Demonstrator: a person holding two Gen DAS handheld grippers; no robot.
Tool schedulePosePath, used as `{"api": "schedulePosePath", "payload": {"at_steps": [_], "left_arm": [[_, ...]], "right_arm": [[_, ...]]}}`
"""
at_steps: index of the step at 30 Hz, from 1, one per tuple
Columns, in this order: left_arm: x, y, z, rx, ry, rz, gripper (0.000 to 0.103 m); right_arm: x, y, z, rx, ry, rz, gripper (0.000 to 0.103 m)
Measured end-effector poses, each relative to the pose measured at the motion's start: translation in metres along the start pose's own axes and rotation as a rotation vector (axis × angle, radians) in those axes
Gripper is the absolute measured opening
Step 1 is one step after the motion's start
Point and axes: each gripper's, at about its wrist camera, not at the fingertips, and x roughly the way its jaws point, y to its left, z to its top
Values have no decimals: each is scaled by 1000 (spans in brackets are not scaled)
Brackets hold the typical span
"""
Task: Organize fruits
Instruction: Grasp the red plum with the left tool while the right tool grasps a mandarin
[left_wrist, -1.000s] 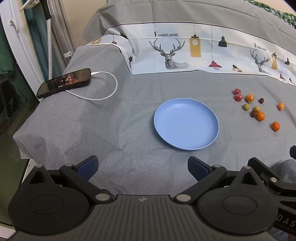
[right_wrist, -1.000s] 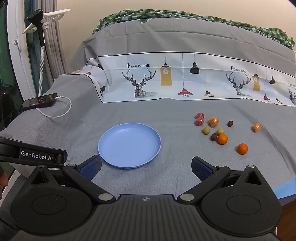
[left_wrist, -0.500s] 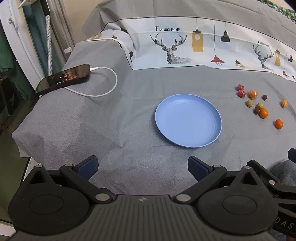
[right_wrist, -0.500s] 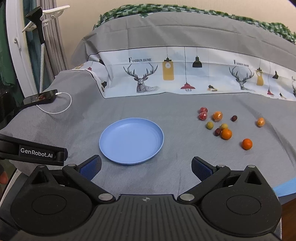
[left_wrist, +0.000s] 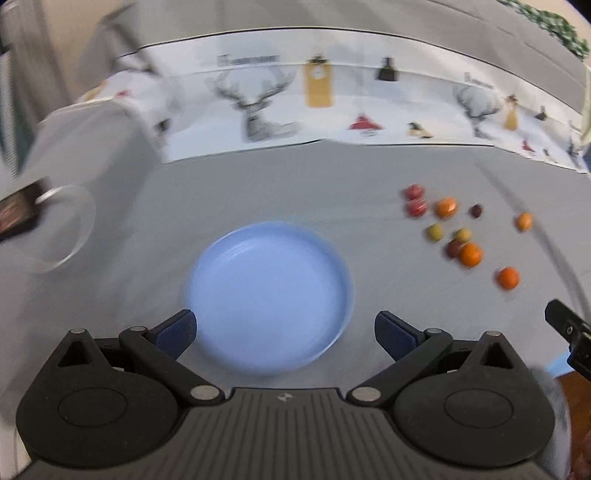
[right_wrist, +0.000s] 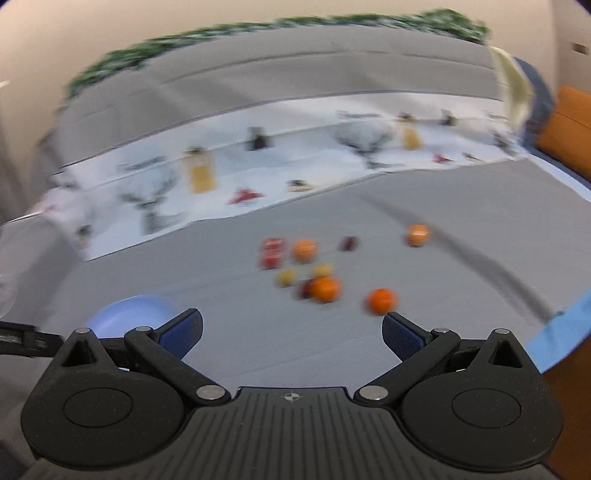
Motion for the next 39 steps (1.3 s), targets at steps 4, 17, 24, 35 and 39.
{"api": "schedulePosePath", "payload": {"at_steps": [4, 17, 24, 35, 39], "left_arm": [[58, -45, 35, 69, 0, -26, 103], [249, -144, 122, 51, 171, -159, 103], [284, -158, 136, 98, 215, -149, 103], [251, -155, 133, 190, 94, -196, 34], [201, -131, 125, 172, 57, -216, 34]], "right_arm": [[52, -31, 16, 70, 65, -133, 103], [211, -61, -7, 352, 248, -341, 102], [222, -41, -20, 264, 215, -431, 103], [205, -40, -16, 228, 94, -380, 37], [183, -46, -5, 243, 18, -355, 37]]}}
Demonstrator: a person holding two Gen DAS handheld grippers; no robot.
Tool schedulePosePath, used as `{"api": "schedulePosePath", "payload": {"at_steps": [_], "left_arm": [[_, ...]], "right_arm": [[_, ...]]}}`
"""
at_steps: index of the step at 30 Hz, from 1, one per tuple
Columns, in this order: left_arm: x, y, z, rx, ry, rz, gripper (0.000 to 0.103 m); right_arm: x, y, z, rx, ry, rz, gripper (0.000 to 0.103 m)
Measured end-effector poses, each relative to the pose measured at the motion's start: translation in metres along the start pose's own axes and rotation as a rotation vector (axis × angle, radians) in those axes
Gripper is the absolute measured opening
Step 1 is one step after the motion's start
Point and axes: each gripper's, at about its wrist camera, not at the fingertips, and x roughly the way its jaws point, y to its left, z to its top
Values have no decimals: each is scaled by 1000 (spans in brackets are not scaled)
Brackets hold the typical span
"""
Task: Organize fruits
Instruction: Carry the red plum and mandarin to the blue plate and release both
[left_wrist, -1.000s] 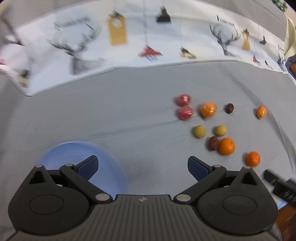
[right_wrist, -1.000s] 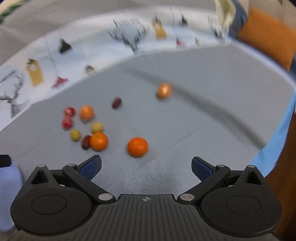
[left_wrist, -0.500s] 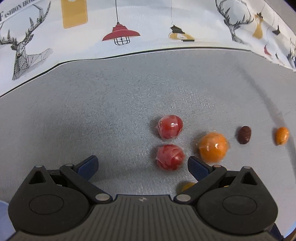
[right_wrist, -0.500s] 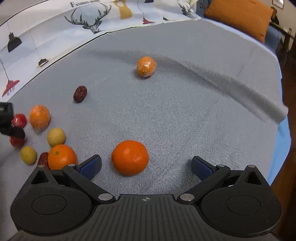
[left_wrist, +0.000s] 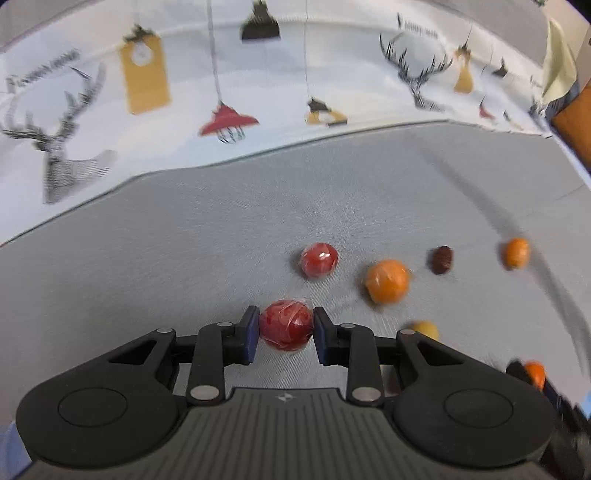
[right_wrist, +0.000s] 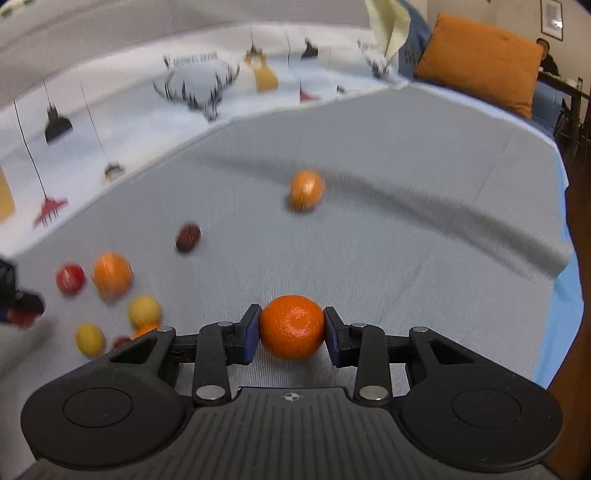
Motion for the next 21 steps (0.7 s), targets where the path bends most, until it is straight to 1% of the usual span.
{"api": "schedulePosePath", "payload": {"at_steps": [2, 5, 7, 10, 14, 16, 17, 21], "left_arm": [[-36, 8, -12, 5, -21, 7, 34], [-92, 26, -37, -24, -35, 20, 34], [-132, 38, -60, -42, -43, 49, 34], [-182, 57, -94, -69, -60, 88, 34], [-245, 84, -146, -125, -72, 145, 34], [-271, 97, -173, -161, -68, 156, 34], [-281, 103, -184, -179, -66, 164, 34], [-318, 120, -229, -224, -77, 203, 34]], "right_arm": [[-17, -7, 5, 9, -15, 28, 37], [-57, -18, 10, 16, -18, 104, 37], [-86, -22, 10, 7, -13, 171, 37], [-137, -25, 4, -29, -16, 284, 37], [-200, -20, -11, -115, -30, 445, 37], [-230, -14, -22, -166, -29, 535, 37], [-244, -11, -29, -194, -25, 581, 37], [-292, 2, -55, -318, -41, 707, 37]]}}
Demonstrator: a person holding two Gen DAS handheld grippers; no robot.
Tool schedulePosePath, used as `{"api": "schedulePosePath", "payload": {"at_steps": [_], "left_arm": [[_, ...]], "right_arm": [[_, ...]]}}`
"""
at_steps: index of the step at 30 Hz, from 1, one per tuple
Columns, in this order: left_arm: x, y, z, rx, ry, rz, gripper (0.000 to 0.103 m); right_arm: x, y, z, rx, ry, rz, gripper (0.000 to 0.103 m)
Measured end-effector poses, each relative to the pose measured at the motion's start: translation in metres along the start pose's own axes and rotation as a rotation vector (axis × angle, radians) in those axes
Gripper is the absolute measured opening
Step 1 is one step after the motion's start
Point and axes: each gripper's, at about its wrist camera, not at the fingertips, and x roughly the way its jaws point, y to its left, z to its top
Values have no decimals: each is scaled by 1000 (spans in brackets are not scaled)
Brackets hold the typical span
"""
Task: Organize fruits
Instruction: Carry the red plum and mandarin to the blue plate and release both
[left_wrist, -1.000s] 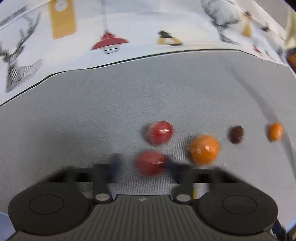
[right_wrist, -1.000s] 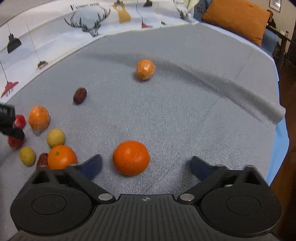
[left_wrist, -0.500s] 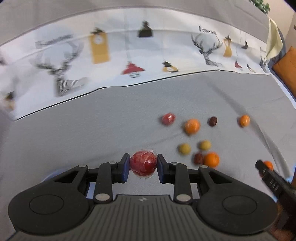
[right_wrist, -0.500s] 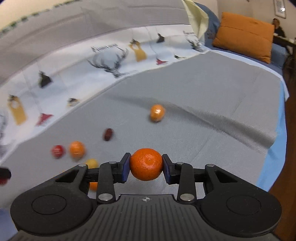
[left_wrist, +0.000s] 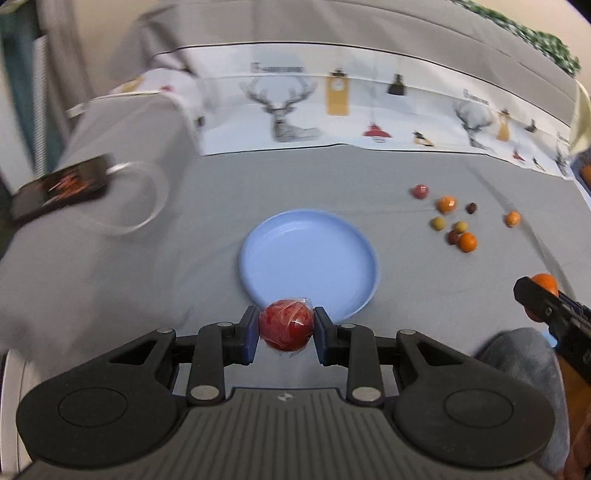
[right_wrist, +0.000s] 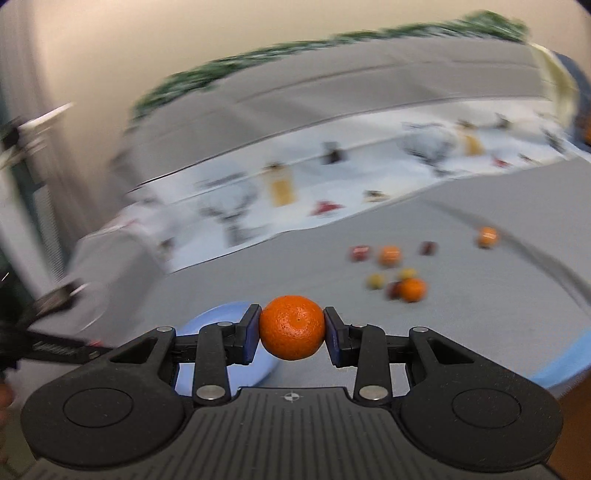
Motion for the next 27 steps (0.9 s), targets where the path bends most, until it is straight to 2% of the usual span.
{"api": "schedulePosePath", "payload": {"at_steps": [4, 9, 18, 27], "left_arm": [[-29, 20, -29, -41, -39, 22, 34], [-50, 29, -49, -67, -65, 19, 34], [-62, 37, -60, -92, -84, 8, 34], [-54, 37, -61, -86, -68, 3, 34]], "right_arm": [[-22, 39, -13, -118, -17, 74, 37], [-44, 60, -16, -167, -45, 92, 37], [-53, 77, -19, -206, -50, 86, 37], [-50, 79, -21, -206, -44, 68, 37]]}}
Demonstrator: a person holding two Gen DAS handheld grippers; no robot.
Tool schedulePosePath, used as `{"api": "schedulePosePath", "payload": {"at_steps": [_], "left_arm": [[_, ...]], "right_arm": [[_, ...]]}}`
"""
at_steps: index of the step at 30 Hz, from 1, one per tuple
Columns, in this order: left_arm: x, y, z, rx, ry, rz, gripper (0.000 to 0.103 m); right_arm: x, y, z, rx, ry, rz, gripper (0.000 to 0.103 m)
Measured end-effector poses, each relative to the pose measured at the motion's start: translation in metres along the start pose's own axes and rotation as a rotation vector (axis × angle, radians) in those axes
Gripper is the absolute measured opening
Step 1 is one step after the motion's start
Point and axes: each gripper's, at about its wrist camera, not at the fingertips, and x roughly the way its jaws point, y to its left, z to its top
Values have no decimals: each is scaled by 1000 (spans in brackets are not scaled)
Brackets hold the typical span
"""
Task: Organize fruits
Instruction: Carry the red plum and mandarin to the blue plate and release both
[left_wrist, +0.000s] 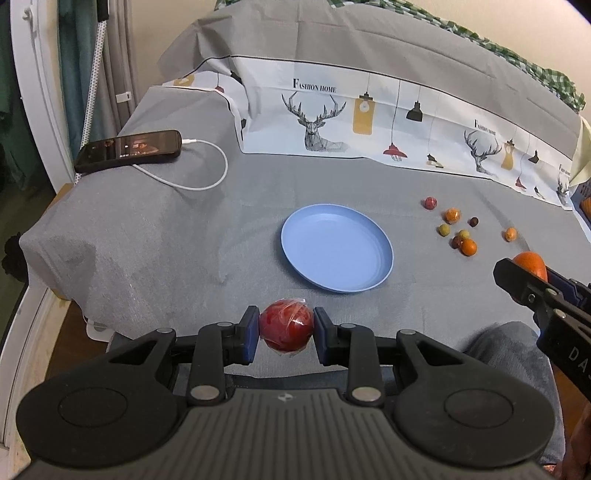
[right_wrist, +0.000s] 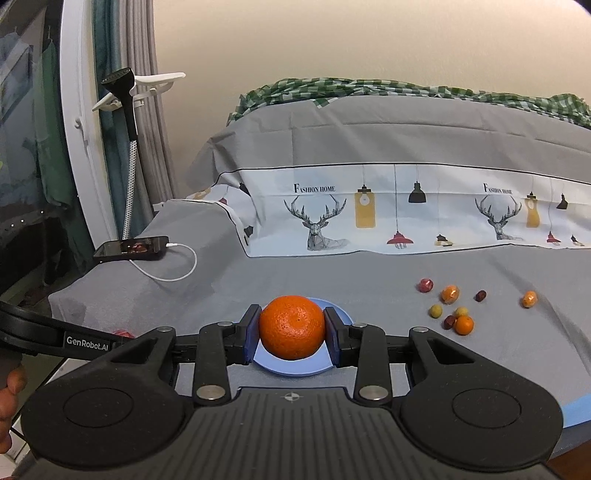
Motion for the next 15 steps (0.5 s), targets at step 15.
{"api": "schedulePosePath", "payload": {"at_steps": [15], "left_arm": [[25, -2, 3, 21, 48, 9, 34]], "right_arm": [[25, -5, -6, 22, 68, 3, 37]]}}
